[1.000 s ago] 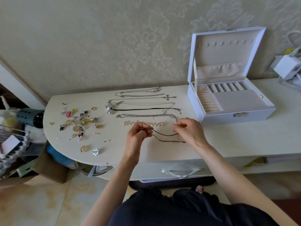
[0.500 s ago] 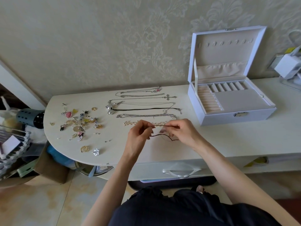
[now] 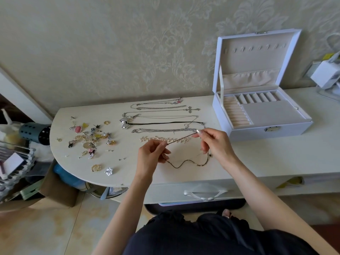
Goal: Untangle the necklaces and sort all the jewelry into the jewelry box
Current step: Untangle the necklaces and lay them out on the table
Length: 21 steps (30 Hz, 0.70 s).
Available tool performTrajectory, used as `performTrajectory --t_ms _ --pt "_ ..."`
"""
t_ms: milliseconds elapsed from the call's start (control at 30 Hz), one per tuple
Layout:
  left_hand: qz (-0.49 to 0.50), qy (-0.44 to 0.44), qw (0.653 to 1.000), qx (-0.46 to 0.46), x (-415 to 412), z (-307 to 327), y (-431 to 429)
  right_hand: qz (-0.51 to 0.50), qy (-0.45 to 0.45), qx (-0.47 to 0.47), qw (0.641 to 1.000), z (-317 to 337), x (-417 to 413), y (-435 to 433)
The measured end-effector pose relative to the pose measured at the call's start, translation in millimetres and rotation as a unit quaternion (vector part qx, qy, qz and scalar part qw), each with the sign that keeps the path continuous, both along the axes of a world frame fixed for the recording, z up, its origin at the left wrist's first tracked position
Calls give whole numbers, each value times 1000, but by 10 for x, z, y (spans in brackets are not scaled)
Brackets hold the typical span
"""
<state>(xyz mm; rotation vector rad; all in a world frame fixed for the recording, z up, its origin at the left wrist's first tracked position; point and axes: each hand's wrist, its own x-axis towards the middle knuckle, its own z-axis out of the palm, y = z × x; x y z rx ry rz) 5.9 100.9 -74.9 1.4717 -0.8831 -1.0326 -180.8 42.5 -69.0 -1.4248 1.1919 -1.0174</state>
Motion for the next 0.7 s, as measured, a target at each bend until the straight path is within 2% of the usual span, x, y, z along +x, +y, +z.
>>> performTrajectory --t_ms 100,167,400,500,600,700 --pt "-46 79 996 -20 -6 10 13 -48 10 7 999 -24 -29 -27" --pt "-71 99 992 -31 -11 8 18 -68 20 6 997 -37 -37 -37" --pt "-50 77 995 -35 21 5 18 -79 21 12 997 -78 -59 -44" --pt "-48 67 996 -33 10 11 14 -68 81 -9 994 -105 -45 -51" --pt "-58 47 997 -37 -2 40 20 13 178 -89 980 -57 -1 -28" --pt "-95 22 994 -48 -25 87 18 170 132 -69 974 71 132 62"
